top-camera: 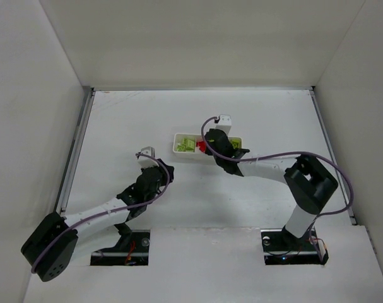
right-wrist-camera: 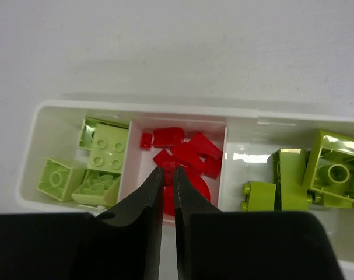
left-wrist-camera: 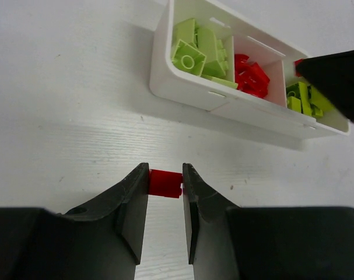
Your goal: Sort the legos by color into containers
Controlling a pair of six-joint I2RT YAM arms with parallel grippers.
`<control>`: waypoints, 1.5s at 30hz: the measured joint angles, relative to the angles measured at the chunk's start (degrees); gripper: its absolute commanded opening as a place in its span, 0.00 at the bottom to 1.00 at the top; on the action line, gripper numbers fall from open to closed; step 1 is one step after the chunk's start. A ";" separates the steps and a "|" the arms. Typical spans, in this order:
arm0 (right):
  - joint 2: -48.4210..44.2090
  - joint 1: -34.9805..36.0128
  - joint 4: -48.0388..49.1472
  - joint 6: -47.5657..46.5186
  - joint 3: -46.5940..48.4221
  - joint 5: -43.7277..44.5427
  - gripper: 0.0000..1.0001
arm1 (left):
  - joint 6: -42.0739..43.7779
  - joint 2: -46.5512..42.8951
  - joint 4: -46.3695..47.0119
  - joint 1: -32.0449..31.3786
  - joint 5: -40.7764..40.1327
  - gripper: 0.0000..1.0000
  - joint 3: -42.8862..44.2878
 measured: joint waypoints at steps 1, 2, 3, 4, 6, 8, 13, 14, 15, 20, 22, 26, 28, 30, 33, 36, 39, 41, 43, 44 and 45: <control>0.92 -0.35 -0.07 -0.11 0.02 -0.74 0.18 | 0.00 0.33 -0.13 -0.74 -0.35 0.19 0.66; 1.64 -0.66 -0.22 -0.17 0.02 -1.53 0.24 | 0.00 0.72 -0.24 -1.49 -0.74 0.19 1.42; 1.88 -0.81 -0.48 -0.24 0.02 -2.01 0.29 | 0.02 1.16 -0.35 -2.19 -1.14 0.19 2.27; 1.90 -0.94 -0.63 -0.31 0.02 -2.43 0.30 | 0.02 1.66 -0.37 -2.71 -1.42 0.19 3.15; 1.36 -1.07 -0.33 -0.55 0.02 -3.13 0.32 | 0.07 3.08 -0.42 -3.58 -1.86 0.19 5.22; 0.22 -1.31 -0.31 -0.55 -0.09 -3.82 0.32 | 0.24 4.85 -0.33 -4.28 -2.14 0.19 7.34; -7.85 -1.86 0.61 -0.57 -4.33 -4.42 0.32 | 0.90 10.84 0.96 -5.40 -2.71 0.19 12.96; -10.47 -2.12 1.01 -0.55 -6.12 -4.35 0.32 | 1.07 12.22 1.36 -5.51 -2.73 0.19 13.99; -13.05 -2.34 1.14 -0.55 -7.87 -4.13 0.32 | 1.29 14.08 1.66 -5.64 -2.75 0.19 15.43; -25.09 -4.11 1.79 0.17 -16.81 -3.13 0.32 | 2.64 24.59 3.65 -6.21 -2.51 0.20 24.26; -28.50 -4.83 2.23 0.59 -20.04 -2.86 0.32 | 3.37 28.72 4.31 -6.32 -2.40 0.20 27.98; -32.41 -6.01 2.67 1.42 -25.27 -2.73 0.32 | 4.63 35.19 4.87 -6.36 -2.27 0.21 33.83; -33.18 -6.32 3.06 1.75 -27.06 -2.78 0.32 | 5.20 37.46 4.98 -6.34 -2.29 0.25 35.76; -33.70 -6.71 3.34 2.08 -28.39 -2.82 0.32 | 5.51 39.28 5.01 -6.32 -2.29 0.31 37.09; -34.10 -7.32 4.00 2.29 -29.07 -3.34 0.32 | 6.03 40.92 4.90 -6.27 -2.36 0.41 38.12; -35.34 -7.72 4.44 2.36 -29.40 -3.63 0.32 | 6.54 41.07 4.68 -6.27 -2.56 0.52 38.18; -37.13 -8.20 5.07 2.51 -29.97 -3.93 0.34 | 7.02 41.05 4.59 -6.27 -2.78 0.63 38.32; -38.80 -8.76 5.33 2.56 -30.84 -3.96 0.37 | 7.50 40.37 3.52 -6.27 -2.99 0.69 38.32; -40.57 -9.55 5.57 2.73 -31.93 -3.87 0.38 | 8.07 38.21 2.21 -6.27 -3.28 0.79 37.81; -41.35 -10.10 5.62 2.82 -32.44 -3.76 0.39 | 8.46 36.44 1.90 -6.23 -3.50 0.90 37.05; -42.07 -10.71 5.73 2.99 -32.87 -3.58 0.40 | 8.85 33.81 1.55 -6.19 -4.00 1.00 35.87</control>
